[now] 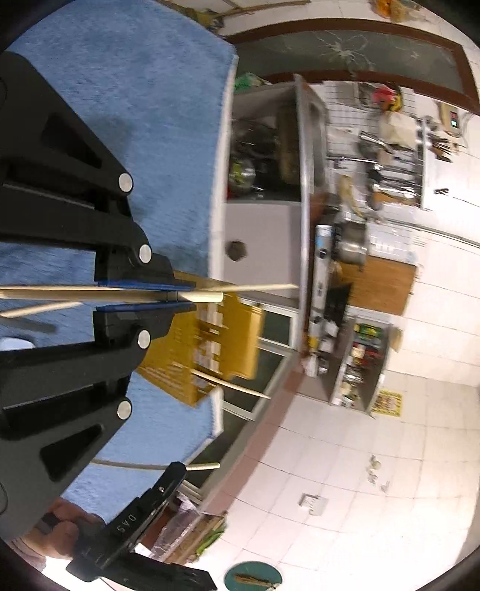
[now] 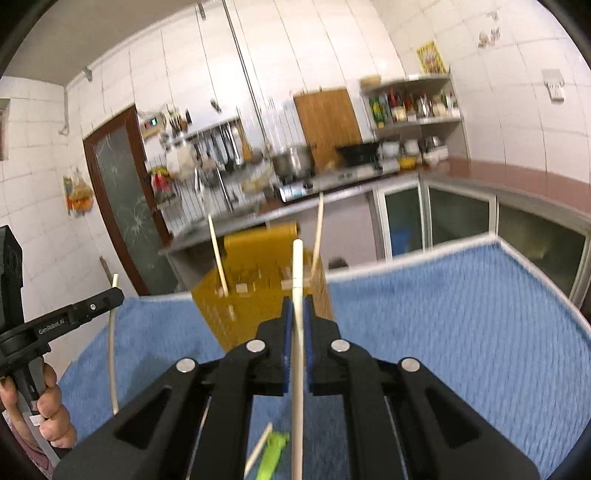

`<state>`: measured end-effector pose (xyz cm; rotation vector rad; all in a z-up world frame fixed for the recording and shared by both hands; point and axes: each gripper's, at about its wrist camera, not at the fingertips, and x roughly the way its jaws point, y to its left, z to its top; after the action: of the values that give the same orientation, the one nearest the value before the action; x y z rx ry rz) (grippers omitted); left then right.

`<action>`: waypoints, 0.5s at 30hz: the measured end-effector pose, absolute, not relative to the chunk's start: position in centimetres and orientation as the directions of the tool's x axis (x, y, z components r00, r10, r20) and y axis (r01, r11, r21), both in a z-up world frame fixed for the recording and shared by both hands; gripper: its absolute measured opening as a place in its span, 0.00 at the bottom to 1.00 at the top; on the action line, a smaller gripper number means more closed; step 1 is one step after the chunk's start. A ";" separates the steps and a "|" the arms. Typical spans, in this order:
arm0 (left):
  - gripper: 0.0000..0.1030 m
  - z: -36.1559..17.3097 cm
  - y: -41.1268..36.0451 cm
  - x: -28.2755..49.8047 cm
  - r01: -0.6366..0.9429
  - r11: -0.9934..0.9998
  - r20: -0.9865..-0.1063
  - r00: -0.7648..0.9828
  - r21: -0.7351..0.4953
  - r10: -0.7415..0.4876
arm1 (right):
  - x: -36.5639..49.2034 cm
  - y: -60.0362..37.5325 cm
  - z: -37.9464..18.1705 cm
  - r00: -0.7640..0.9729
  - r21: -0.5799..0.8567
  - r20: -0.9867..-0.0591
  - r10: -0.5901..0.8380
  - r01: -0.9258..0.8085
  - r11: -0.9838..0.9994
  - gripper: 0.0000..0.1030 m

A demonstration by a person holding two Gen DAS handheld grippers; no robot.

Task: Organize utensils
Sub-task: 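Lift the left tool's chopstick over the yellow holder while the right tool carries its chopstick there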

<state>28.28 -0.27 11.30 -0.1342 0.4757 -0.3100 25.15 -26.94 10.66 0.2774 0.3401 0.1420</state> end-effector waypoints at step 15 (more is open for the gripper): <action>0.04 19.3 -4.5 35.0 0.343 0.929 -0.159 0.918 -0.135 -0.362 | 31.6 -27.1 18.3 0.990 0.268 -0.017 0.142 -0.132 0.954 0.06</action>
<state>35.02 -4.52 19.26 -0.1052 0.1829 -0.3634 31.63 -27.07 18.28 0.2696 0.0366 0.1391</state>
